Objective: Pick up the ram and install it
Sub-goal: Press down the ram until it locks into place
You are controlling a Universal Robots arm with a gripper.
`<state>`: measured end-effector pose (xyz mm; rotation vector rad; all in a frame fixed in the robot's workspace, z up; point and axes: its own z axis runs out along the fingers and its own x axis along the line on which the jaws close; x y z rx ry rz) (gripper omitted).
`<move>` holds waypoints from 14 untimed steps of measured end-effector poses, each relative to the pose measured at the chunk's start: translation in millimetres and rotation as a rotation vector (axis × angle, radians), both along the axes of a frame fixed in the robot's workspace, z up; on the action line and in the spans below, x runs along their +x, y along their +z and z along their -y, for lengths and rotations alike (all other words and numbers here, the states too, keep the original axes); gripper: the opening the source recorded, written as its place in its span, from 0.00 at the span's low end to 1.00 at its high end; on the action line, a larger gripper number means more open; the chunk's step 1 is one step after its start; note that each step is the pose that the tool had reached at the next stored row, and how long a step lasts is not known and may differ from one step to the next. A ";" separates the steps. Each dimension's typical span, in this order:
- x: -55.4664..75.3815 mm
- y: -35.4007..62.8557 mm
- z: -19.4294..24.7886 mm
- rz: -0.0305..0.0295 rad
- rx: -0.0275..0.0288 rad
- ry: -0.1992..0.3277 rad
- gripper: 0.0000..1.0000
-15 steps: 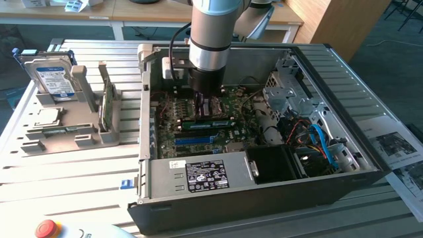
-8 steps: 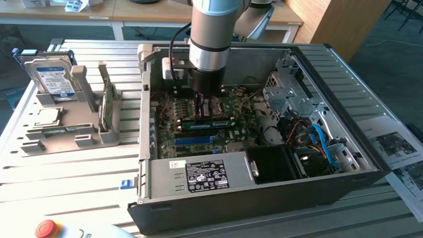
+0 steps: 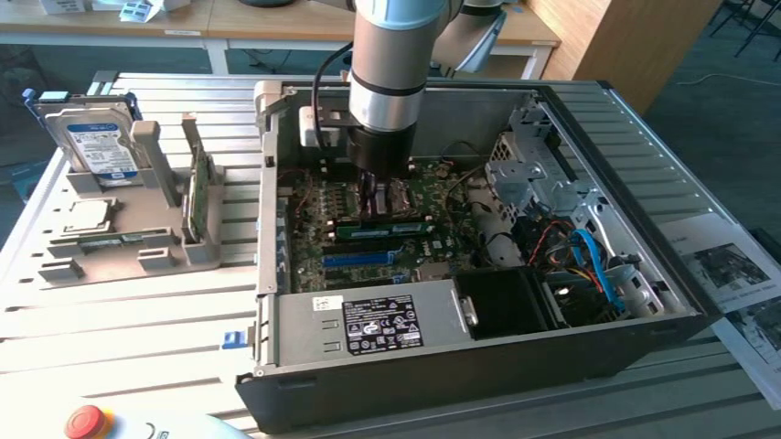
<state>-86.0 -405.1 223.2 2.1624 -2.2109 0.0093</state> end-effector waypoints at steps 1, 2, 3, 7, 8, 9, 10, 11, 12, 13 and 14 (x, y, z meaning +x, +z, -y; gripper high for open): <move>0.0 0.0 0.0 0.0001 0.0000 0.000 0.10; 0.1 0.3 0.0 0.0002 0.0003 0.000 0.10; 0.3 0.8 -0.1 0.0010 0.0011 0.000 0.10; 0.3 4.1 0.0 0.0002 0.0002 0.000 0.10; 0.3 4.4 0.0 0.0002 0.0003 0.000 0.10; 0.3 4.4 0.0 0.0002 0.0003 0.000 0.10; 0.2 4.4 0.0 0.0002 0.0003 0.000 0.10; 0.2 4.6 0.0 0.0001 0.0000 0.000 0.10; 0.3 4.7 0.0 0.0001 0.0002 0.000 0.10; 0.2 4.8 0.0 0.0001 0.0002 0.000 0.10; 0.2 4.9 0.0 0.0004 0.0002 0.000 0.10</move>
